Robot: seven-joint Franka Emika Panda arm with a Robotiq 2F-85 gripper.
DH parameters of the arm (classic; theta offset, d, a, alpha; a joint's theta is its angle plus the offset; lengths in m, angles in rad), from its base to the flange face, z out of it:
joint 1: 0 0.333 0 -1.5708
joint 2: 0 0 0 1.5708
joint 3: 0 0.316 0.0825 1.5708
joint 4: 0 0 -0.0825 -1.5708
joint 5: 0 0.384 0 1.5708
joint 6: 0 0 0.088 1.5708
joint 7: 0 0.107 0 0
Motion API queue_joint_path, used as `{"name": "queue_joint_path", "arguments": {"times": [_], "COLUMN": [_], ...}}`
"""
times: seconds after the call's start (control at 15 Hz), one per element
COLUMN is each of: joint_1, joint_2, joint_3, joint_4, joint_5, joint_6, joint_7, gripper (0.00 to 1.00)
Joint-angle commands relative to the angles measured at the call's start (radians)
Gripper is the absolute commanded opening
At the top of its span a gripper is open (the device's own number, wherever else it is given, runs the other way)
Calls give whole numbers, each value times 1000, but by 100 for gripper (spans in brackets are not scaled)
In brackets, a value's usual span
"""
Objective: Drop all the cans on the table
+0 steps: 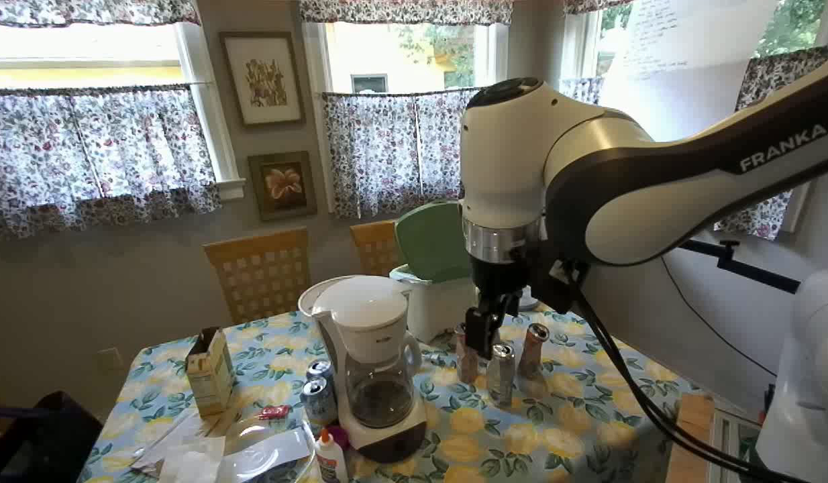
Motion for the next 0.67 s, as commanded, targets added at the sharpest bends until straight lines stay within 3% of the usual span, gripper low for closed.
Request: {"name": "queue_joint_path", "arguments": {"times": [0.0,0.27,0.33,0.6], "joint_1": [35,35,-15,-71], "joint_2": [8,8,21,1], "joint_3": [-32,-32,-32,-172], "joint_4": [2,2,6,-62], "joint_5": [-20,-20,-33,9], "joint_6": [-3,-3,-18,71], "joint_7": [17,17,97,111], "gripper": [100,100,100,100]}}
